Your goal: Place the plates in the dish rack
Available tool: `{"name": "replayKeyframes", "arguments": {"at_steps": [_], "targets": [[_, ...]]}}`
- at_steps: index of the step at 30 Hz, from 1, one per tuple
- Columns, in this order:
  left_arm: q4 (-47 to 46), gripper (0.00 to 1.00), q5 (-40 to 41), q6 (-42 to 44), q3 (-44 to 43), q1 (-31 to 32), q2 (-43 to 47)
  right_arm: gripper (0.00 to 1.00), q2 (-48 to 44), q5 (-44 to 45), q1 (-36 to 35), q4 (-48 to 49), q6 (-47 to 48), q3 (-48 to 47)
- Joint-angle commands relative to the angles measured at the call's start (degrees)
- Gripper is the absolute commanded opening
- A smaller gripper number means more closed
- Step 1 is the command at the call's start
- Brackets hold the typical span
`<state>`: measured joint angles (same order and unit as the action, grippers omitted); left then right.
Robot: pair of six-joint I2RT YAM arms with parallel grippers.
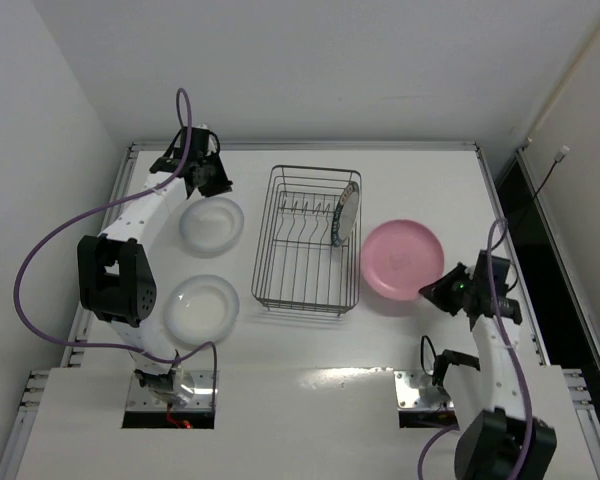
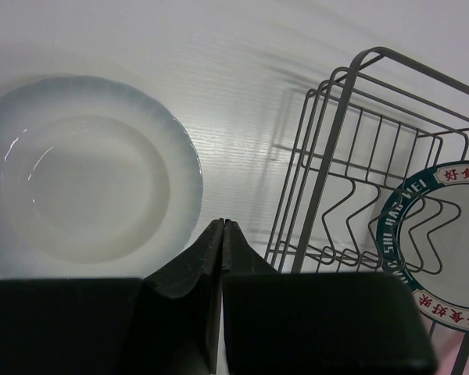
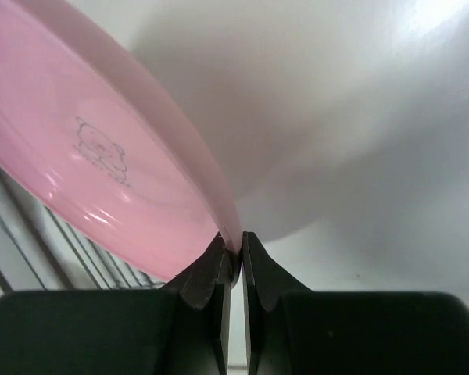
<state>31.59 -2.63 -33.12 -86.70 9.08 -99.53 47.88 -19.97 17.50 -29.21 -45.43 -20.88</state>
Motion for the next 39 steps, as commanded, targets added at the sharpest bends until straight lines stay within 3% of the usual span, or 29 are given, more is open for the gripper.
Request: {"name": "replayKeyframes", "arguments": {"at_steps": [1,7,14,20,24,27,31,36,39], "targets": [[-1.2,0.0,-1.2,-0.3,0.2,0.4,1.4,0.0,-7.8,9.0,0.2,-8.5,-0.3,-11.3],[-1.7,0.0,-2.3,-0.8,0.7,0.4,1.4,0.0,-9.3,18.0,-0.5,-15.4,0.9,-28.9],[-2.2,0.0,-2.8,-0.8,1.3,0.4,1.4,0.0,-1.2,17.0,-3.9,-13.1,2.1,-39.3],[-2.2,0.0,-2.8,-0.8,1.3,0.4,1.4,0.0,10.4,26.0,-16.3,-17.1,5.2,-52.8],[-2.2,0.0,-3.3,-0.8,1.3,0.4,1.4,0.0,19.0,39.9,-29.8,-21.3,6.1,-60.0],[-1.7,0.0,-2.8,-0.8,1.3,0.4,1.4,0.0,23.5,44.5,-36.0,-22.6,4.4,-64.3],[-1.7,0.0,-2.8,-0.8,1.3,0.4,1.4,0.0,30.2,49.0,-42.8,-25.6,0.5,-71.8],[-1.7,0.0,-2.8,-0.8,0.7,0.4,1.4,0.0,39.0,59.2,-48.5,-37.0,-8.9,-81.1],[-1.7,0.0,-2.8,-0.8,0.7,0.4,1.4,0.0,40.2,61.1,-51.2,-36.4,-8.9,-81.2]]}}
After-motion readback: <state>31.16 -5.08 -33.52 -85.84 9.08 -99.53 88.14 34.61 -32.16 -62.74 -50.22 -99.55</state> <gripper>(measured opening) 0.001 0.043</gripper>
